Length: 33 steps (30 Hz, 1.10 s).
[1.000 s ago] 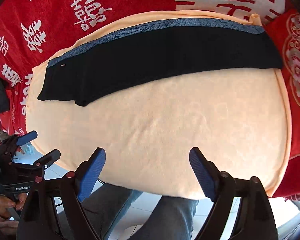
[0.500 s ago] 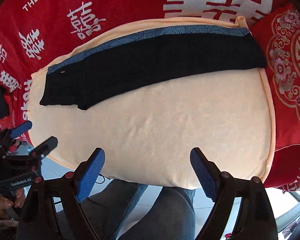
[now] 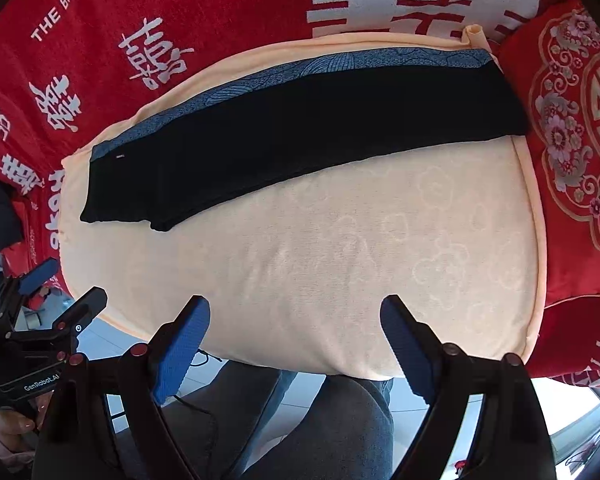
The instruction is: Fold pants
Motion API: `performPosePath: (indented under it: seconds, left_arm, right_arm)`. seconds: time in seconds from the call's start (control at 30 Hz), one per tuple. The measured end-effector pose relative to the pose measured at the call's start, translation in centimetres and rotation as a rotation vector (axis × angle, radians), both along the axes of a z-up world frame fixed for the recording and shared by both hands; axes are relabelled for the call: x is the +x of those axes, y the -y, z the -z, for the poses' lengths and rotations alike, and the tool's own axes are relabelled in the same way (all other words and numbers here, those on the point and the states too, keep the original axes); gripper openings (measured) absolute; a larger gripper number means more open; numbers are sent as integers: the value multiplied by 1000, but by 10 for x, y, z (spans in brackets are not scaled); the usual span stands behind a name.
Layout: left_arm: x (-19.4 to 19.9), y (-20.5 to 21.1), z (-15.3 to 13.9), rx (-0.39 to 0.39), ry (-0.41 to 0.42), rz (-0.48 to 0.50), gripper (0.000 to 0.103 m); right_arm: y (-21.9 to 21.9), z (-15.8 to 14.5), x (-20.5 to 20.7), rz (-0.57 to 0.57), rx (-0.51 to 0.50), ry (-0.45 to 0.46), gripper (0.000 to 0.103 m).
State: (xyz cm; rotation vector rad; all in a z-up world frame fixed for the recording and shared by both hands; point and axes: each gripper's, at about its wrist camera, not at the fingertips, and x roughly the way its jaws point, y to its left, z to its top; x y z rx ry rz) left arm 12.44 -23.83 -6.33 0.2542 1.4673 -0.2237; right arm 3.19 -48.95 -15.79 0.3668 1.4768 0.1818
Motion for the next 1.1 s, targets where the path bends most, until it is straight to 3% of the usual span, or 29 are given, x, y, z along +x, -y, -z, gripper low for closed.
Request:
performPosePath:
  seconds: [0.23, 0.8, 1.1]
  left_arm:
    - [1, -4, 2, 18, -5, -11, 103]
    - [-6, 4, 9, 40, -17, 23, 103]
    - [-13, 33, 68, 58, -133, 61, 103]
  right_arm:
    - [-7, 3, 0, -23, 9, -4, 89]
    - [23, 12, -22, 111, 66, 1, 89]
    - [84, 78, -67, 354, 136, -108, 89]
